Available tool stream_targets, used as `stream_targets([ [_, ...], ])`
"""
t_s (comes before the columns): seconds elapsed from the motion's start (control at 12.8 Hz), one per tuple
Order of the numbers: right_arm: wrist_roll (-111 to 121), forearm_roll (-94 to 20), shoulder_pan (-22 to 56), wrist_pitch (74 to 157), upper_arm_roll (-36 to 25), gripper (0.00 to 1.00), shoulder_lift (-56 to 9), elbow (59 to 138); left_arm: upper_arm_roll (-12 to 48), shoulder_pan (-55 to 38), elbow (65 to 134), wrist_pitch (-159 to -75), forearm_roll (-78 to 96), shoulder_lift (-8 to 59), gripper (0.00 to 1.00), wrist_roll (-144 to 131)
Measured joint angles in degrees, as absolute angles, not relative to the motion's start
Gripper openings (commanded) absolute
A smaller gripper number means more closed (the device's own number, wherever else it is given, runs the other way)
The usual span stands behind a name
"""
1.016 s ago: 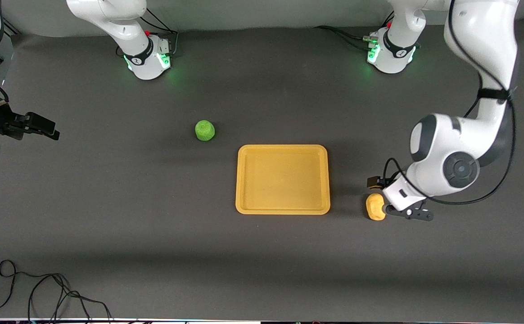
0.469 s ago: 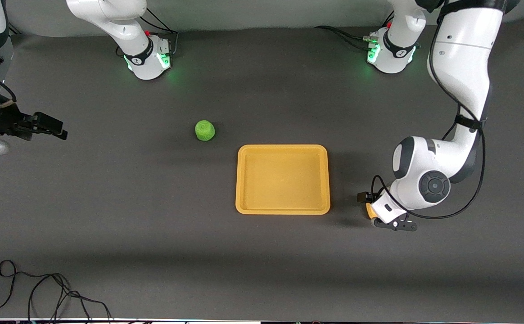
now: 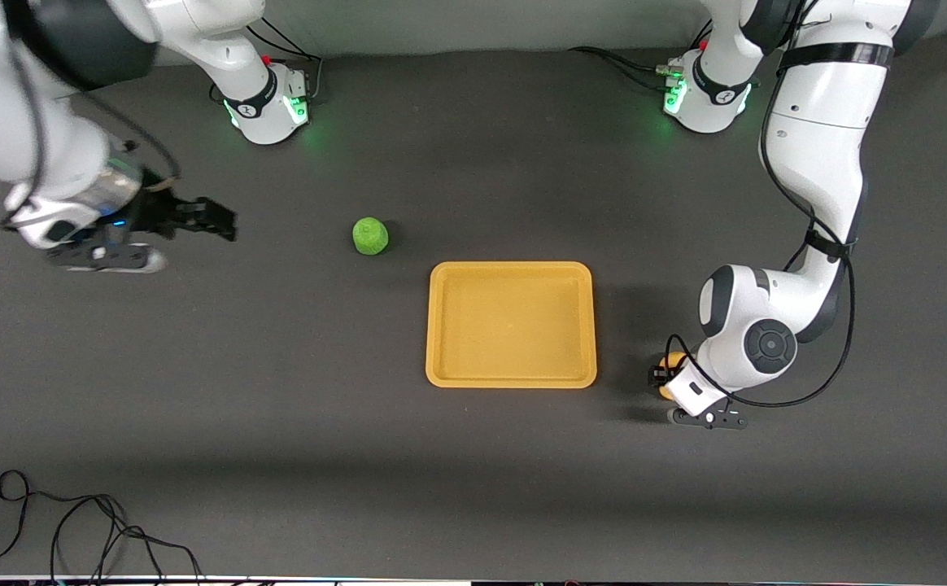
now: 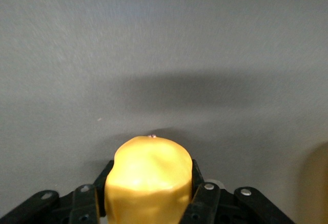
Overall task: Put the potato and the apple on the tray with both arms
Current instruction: 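Carry the potato onto the tray while the right gripper reaches the apple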
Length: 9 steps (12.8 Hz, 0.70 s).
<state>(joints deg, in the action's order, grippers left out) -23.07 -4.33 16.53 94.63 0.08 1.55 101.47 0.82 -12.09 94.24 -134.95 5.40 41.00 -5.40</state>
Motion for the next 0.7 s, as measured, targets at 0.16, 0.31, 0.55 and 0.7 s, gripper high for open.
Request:
stream_targets([
  [0.16,-31.2,-4.3,23.0,99.8,0.1,1.0,6.1,109.8,1.9,-12.7,90.5,-129.4,5.5,40.5,0.3,-10.4],
  [0.31,-38.5,-4.0,29.5,103.9,0.2,1.0,10.7,118.0,3.5,-14.9,85.8,-125.1,5.4,40.3,0.34,-18.3],
  [0.55,-44.5,-2.3,37.4,106.3,0.3,1.0,15.0,125.6,4.7,-21.3,84.2,-124.1,5.4,40.5,0.35,-27.6],
  [0.7,-44.9,-2.0,38.4,108.4,0.3,1.0,17.9,129.8,4.7,-25.3,84.7,-123.6,5.4,41.7,0.41,-30.2],
])
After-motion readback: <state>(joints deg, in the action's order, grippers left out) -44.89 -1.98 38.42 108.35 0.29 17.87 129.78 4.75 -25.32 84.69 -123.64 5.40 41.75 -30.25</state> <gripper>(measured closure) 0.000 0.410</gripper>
